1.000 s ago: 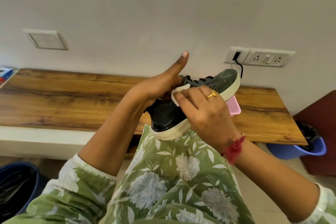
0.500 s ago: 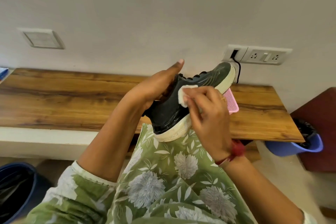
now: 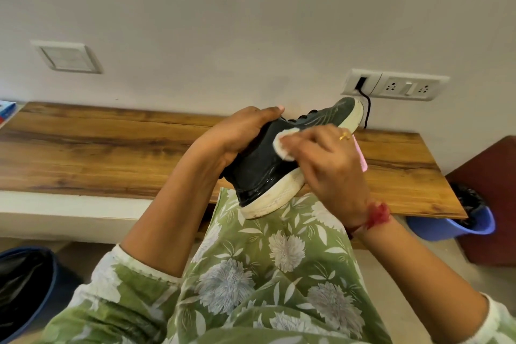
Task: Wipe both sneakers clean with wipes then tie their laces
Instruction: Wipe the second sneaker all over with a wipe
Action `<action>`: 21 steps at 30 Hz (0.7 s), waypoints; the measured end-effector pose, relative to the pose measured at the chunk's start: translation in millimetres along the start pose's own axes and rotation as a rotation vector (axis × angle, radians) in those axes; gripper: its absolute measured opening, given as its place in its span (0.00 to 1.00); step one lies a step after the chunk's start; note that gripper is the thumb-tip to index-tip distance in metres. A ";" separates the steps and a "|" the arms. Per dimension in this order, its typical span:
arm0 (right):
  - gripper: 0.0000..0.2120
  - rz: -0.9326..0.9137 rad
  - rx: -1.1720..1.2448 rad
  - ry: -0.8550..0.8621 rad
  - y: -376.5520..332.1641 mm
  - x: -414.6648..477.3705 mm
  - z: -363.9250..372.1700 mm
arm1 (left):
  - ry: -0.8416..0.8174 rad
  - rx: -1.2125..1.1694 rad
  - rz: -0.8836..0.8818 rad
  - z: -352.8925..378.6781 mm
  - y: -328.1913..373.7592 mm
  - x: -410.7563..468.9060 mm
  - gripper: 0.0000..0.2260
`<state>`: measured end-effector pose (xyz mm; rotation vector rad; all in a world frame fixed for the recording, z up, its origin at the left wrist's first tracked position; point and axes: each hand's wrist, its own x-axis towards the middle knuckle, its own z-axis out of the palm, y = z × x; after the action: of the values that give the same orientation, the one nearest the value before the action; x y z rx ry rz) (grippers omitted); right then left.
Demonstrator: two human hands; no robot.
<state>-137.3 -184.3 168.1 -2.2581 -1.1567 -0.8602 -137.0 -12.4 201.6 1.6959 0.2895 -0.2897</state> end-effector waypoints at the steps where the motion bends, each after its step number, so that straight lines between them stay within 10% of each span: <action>1: 0.08 0.078 0.043 0.041 4.5 4.1 -0.9 | 0.008 0.001 -0.004 0.5 0.1 0.1 0.19; 21: 0.07 -0.075 0.084 -0.100 -7.0 3.6 -2.6 | 0.080 -0.085 -0.020 3.2 10.5 -3.7 0.20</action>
<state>-142.3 -180.2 173.3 -2.2236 -1.3052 -0.7206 -136.9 -17.2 212.2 1.6235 0.3736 -0.2213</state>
